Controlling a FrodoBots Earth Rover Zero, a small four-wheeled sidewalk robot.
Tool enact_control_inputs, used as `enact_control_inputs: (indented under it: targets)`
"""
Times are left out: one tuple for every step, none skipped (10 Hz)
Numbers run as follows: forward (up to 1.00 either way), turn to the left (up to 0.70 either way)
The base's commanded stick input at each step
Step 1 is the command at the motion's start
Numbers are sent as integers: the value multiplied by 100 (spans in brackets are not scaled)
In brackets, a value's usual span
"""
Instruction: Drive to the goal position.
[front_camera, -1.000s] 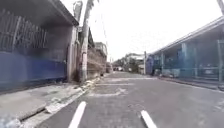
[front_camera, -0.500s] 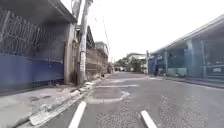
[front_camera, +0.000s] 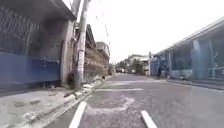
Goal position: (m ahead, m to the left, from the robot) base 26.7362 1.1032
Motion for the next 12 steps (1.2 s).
enact_control_inputs:
  targets:
    - [85,-30]
    - [85,-17]
    - [85,-4]
    - [85,0]
    - [85,0]
    - [85,0]
    - [85,0]
    - [85,0]
    - [85,0]
    - [85,0]
    - [85,0]
    - [85,0]
